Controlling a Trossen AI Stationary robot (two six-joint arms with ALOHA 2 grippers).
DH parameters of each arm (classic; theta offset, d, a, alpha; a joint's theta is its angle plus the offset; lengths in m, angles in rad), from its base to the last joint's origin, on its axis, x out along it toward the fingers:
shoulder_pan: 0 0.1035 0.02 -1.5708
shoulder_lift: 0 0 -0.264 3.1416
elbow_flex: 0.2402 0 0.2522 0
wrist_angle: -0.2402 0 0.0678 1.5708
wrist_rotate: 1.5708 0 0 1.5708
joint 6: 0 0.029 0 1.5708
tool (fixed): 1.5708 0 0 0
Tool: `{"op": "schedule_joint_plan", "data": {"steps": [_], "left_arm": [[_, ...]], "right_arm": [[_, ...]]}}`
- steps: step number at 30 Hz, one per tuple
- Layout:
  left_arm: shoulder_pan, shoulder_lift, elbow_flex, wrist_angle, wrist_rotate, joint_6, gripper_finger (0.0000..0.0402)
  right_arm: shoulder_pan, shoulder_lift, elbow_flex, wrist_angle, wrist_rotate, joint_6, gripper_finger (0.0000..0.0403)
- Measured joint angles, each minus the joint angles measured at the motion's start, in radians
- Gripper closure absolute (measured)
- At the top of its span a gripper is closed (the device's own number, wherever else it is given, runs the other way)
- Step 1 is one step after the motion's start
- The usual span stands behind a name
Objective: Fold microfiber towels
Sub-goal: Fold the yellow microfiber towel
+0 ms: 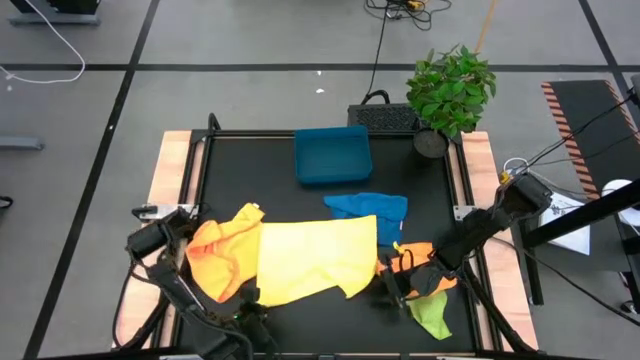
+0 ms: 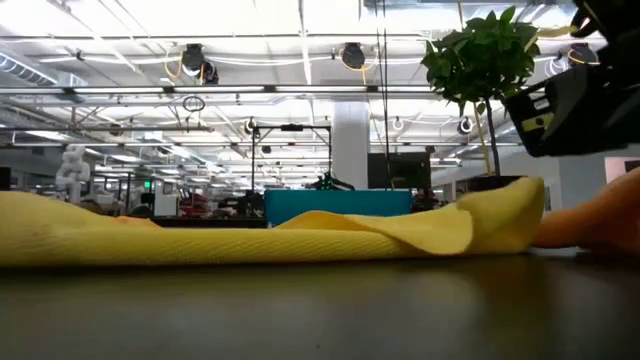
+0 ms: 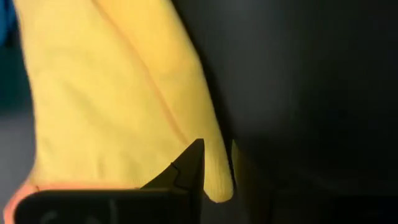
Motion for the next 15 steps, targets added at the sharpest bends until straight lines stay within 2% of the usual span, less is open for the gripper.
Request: {"op": "schedule_joint_plan", "data": {"steps": [7, 11, 13, 15], "left_arm": [[-0.054, -0.101, 0.006, 0.007, -0.146, 0.005, 0.0314], [-0.056, -0.118, -0.018, -0.001, -0.263, -0.016, 0.0314], [-0.043, -0.118, -0.033, 0.002, -0.269, -0.024, 0.0314], [-0.02, -0.118, -0.054, 0.021, -0.248, -0.042, 0.0314]], "right_arm": [[0.008, -0.096, 0.0, -0.008, 0.013, -0.056, 0.0279], [-0.004, -0.129, 0.0, -0.009, 0.136, -0.087, 0.0279], [-0.025, -0.127, 0.0, -0.011, 0.131, -0.085, 0.0279], [-0.042, -0.112, 0.0, -0.01, 0.077, -0.068, 0.0279]]}}
